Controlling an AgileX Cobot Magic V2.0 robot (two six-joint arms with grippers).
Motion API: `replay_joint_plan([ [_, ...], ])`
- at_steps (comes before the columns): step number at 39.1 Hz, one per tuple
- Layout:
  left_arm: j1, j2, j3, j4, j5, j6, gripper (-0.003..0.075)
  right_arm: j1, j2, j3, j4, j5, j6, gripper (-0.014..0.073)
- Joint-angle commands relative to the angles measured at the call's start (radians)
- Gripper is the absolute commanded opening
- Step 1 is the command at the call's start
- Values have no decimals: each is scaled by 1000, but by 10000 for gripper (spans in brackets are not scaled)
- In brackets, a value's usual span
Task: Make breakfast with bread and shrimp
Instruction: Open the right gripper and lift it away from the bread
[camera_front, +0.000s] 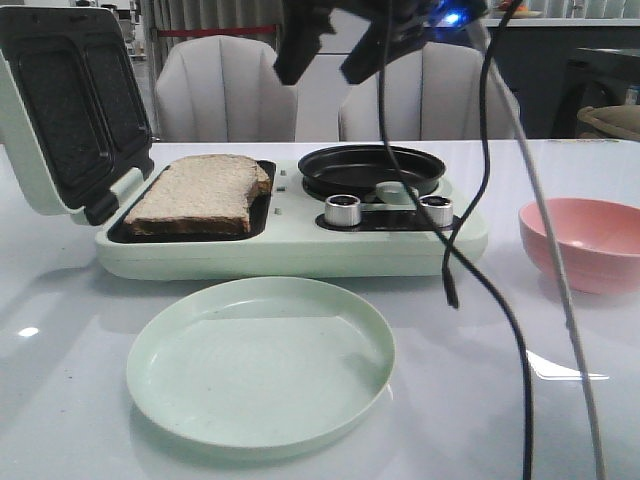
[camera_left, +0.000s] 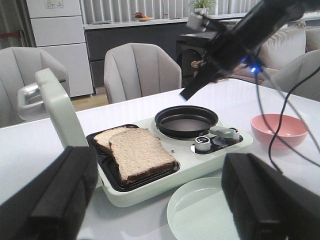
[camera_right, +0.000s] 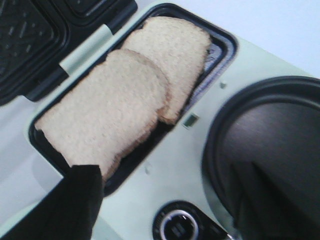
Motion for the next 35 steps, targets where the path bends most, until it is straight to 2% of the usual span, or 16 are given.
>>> replay_joint_plan([
  [1,1,12,-25,-18,-83,-12,564,-4,-134,-34,-198,19,120,603],
  [7,1,12,-25,-18,-83,-12,564,-6,-244,-31,-457,81,279,603],
  [12,1,12,-25,-18,-83,-12,564,-10,-316,-30,-552,156,391,603],
  [19,1,12,-25,-18,-83,-12,564,-10,-421,72,-554,128,409,603],
  [24,1,12,-25,-18,-83,-12,564,-10,-527,225,-550,39,422,603],
  [35,1,12,-25,-18,-83,-12,564,-10,-833,608,-455,-186,460,603],
])
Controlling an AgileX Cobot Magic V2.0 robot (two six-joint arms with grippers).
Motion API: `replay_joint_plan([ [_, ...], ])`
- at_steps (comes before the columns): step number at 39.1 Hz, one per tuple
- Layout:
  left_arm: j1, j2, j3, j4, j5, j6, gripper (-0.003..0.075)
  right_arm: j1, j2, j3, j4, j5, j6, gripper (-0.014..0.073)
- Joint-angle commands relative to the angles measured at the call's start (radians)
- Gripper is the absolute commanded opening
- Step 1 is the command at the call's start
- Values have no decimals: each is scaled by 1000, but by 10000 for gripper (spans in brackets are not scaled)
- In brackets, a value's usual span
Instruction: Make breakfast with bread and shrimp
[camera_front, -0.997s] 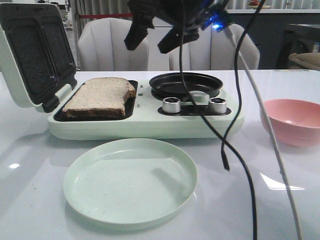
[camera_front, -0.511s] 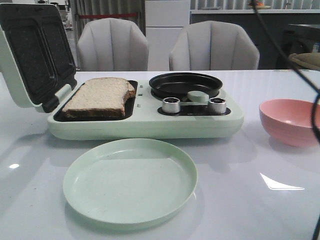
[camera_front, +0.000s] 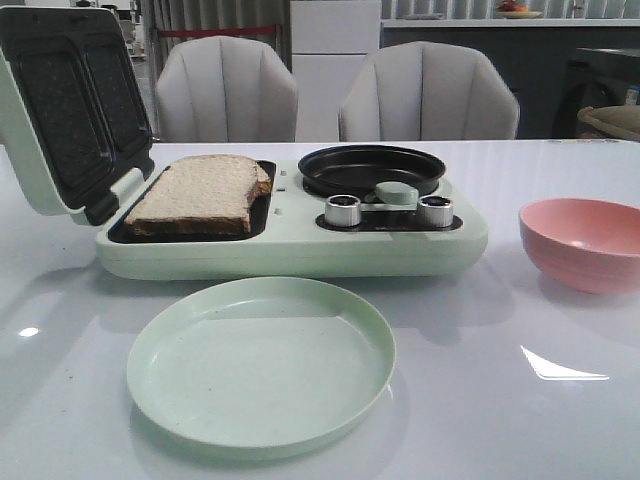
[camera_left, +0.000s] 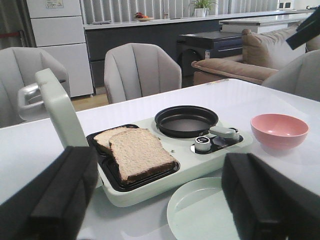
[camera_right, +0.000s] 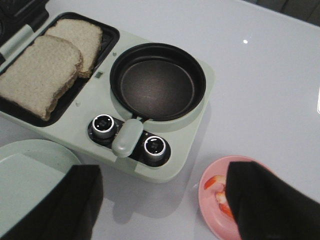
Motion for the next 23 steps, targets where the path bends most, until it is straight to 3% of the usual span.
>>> replay_joint_plan([
  [1,1,12,-25,-18,-83,-12,564,-4,-145,83,26,-147,7,603],
  [6,1,12,-25,-18,-83,-12,564,-4,-284,218,82,-200,7,603],
  [23,1,12,-25,-18,-83,-12,564,-4,-783,609,69,-300,4,603],
])
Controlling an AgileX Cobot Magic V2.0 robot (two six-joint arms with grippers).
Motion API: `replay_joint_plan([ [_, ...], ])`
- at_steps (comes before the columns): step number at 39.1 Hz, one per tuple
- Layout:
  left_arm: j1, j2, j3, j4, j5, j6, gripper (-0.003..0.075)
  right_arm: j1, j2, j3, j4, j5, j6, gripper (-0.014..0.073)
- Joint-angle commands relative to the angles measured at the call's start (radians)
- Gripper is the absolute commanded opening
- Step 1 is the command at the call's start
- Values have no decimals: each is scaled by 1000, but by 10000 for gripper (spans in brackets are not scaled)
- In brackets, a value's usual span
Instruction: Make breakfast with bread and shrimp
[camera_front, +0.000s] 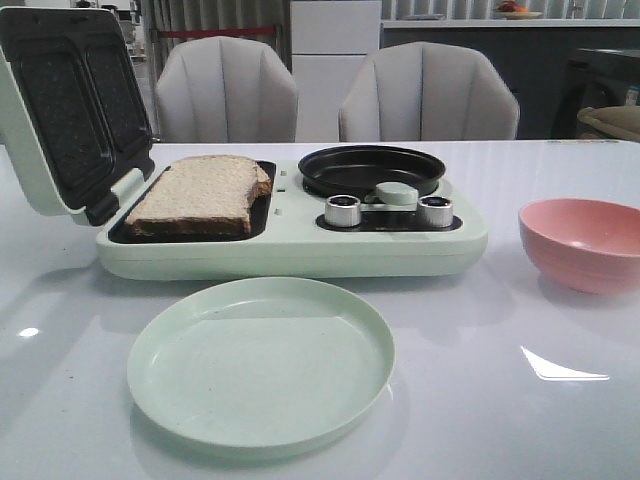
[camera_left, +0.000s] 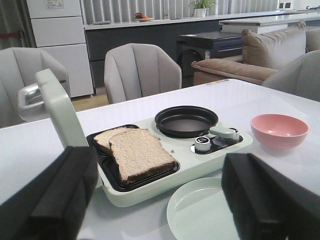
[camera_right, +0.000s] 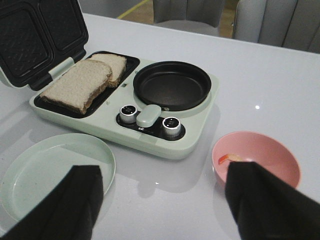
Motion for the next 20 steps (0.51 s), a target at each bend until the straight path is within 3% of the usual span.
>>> replay_joint_plan([
  [1,1,12,-25,-18,-83,-12,564,-4,-97,33,-17,-124,-4,603],
  [13,1,12,-25,-18,-85,-12,564,-4,-366,192,-15,-200,-4,603],
  [20,1,12,-25,-18,-85,-12,564,-4,-397,244,-17,-200,-4,603],
])
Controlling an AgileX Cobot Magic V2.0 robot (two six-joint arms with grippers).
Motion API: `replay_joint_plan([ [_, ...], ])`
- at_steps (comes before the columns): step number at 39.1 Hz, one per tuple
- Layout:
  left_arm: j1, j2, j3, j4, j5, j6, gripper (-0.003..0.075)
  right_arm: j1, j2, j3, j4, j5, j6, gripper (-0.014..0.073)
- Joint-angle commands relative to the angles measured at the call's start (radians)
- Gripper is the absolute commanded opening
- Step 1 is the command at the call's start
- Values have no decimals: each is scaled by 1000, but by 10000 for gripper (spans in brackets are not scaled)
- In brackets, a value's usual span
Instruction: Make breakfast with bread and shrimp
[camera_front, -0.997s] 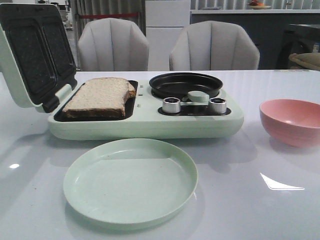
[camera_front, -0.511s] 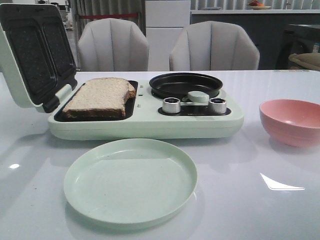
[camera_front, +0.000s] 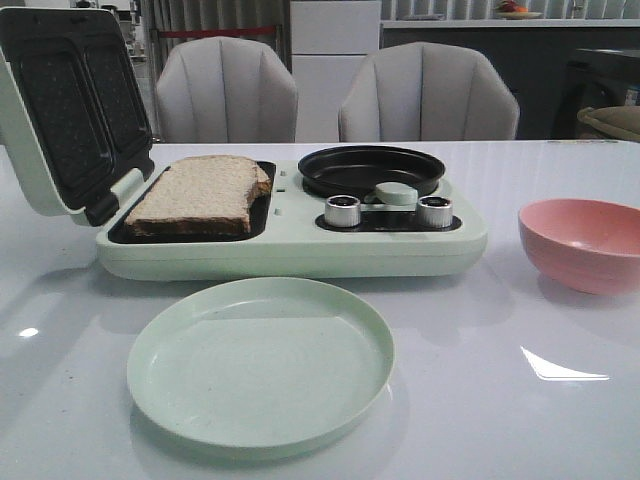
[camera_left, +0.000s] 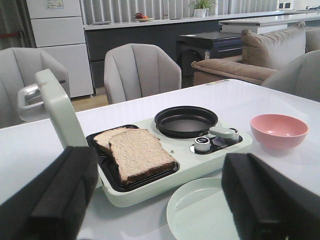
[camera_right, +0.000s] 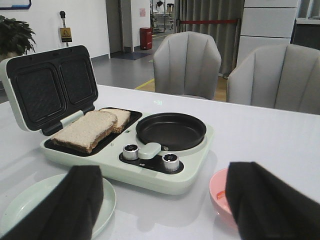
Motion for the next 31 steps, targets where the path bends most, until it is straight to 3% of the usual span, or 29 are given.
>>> replay_joint_plan([
  [1,1,12,-25,-18,-84,-12,564,-4,10,0,-17,-95,-4,603],
  [18,1,59,-63,-80,-105,-14,564,-4,10,19,-17,-95,-4,603],
  [31,1,458,-285,-88,-107,-93,564,-4,10,19,-17,-95,-4,603],
])
